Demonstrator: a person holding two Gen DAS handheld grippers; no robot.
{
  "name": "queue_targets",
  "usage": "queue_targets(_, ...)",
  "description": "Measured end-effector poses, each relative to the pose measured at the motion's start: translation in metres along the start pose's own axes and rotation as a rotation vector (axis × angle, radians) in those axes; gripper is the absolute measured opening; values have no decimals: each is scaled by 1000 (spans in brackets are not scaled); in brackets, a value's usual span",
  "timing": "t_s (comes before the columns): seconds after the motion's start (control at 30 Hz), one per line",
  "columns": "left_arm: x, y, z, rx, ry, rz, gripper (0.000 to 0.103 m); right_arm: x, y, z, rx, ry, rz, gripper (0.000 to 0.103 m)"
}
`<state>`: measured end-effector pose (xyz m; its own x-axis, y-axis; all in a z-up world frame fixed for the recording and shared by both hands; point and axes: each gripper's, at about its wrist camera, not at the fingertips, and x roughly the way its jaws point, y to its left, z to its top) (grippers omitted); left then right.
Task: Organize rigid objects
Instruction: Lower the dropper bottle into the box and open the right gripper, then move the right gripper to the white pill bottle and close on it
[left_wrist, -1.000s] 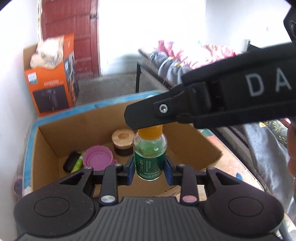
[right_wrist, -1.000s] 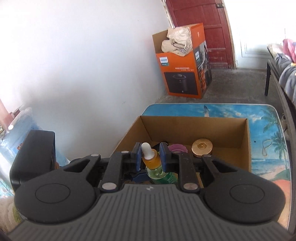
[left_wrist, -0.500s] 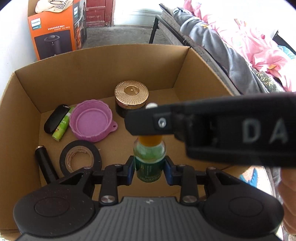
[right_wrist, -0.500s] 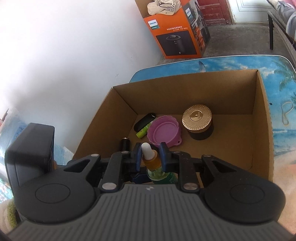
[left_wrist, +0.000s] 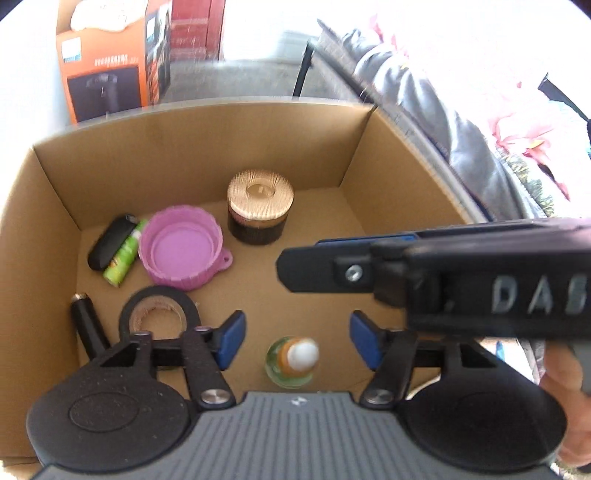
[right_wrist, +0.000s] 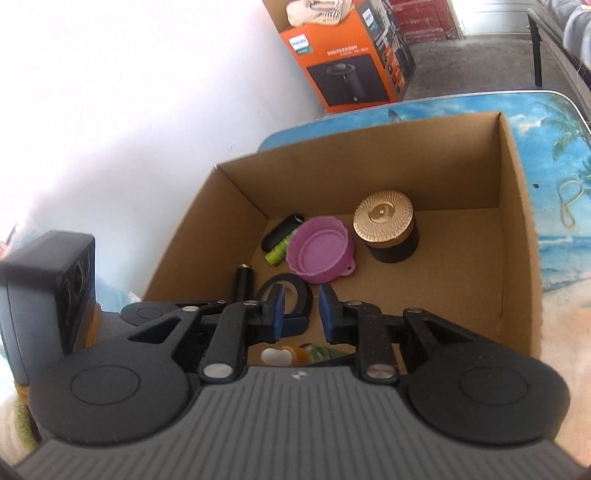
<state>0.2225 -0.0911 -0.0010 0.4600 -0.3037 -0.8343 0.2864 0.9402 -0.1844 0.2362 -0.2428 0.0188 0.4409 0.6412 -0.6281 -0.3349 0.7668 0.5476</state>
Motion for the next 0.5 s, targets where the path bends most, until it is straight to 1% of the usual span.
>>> queue_targets(0.1,-25,-6,-7,34,-70,2,73,-28,7,-5,16,-74,11,22)
queue_targets(0.17,-46,-11,-12,58,-120,0,75,-53,15,-11,21,-139,21,24)
queue_targets(0.27,-79,-15,-23,94,-205,-20,79,-88,28,-25,22,-234,39,28)
queue_targets(0.37,-114,-20,-43,144,-292,-26,85,-120,40,-44,21,-319,48,32)
queue_targets(0.43,-131,-20,-59,168,-331,-22,86,-134,46,-59,23,-353,52,33)
queue_targets(0.5,-144,-19,-75,179,-349,-14,86,-141,49,-74,36,-360,61,35)
